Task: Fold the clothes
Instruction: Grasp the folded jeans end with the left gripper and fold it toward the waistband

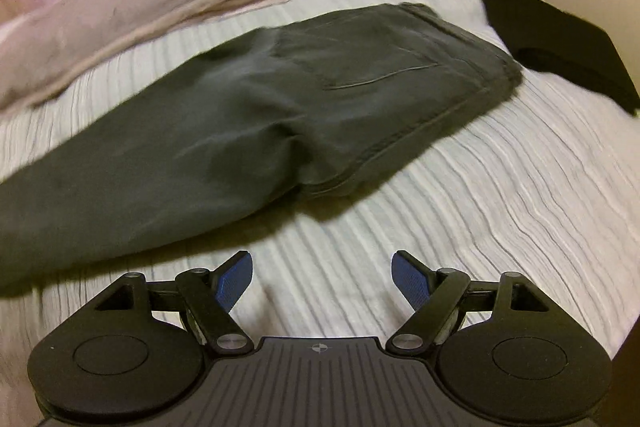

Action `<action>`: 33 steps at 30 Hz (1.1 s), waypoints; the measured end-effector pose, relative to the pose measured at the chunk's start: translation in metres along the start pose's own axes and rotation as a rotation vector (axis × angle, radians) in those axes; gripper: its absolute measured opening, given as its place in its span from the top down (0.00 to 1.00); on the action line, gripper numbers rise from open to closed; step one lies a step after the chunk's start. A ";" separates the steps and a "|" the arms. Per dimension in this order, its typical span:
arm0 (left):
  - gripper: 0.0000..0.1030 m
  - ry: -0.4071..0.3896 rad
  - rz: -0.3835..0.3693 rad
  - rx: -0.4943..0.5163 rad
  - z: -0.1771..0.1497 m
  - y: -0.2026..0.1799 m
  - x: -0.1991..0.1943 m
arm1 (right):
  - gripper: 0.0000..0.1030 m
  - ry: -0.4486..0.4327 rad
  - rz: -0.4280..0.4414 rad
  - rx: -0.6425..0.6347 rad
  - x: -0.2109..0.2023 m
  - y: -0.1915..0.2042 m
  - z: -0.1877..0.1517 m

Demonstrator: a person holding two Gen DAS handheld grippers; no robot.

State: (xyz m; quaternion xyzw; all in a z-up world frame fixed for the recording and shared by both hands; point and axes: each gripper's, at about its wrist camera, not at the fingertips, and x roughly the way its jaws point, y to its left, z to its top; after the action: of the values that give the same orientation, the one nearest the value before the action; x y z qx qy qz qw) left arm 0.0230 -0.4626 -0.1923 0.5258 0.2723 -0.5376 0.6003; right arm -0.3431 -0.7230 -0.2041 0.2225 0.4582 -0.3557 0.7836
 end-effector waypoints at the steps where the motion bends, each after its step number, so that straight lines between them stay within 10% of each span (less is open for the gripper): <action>1: 0.70 -0.033 -0.028 0.033 0.015 -0.017 -0.005 | 0.23 -0.004 0.008 0.016 -0.002 -0.006 0.001; 14: 0.66 -0.296 -0.203 0.464 0.179 -0.222 0.015 | 0.23 0.032 0.147 0.057 -0.001 -0.049 -0.017; 18: 0.89 -0.258 -0.210 0.539 0.193 -0.227 0.035 | 0.23 0.026 0.180 0.089 0.009 -0.048 -0.026; 23: 0.93 -0.279 -0.229 0.449 0.211 -0.190 0.025 | 0.02 -0.041 0.197 0.186 0.014 -0.041 -0.023; 33: 0.94 -0.306 -0.274 0.242 0.253 -0.127 0.017 | 0.02 -0.186 0.070 0.232 0.050 -0.008 0.020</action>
State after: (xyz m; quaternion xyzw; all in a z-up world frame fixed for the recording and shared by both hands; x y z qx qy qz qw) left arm -0.1511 -0.6857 -0.1753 0.4644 0.1805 -0.7163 0.4886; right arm -0.3217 -0.7593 -0.2381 0.2935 0.3313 -0.3977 0.8037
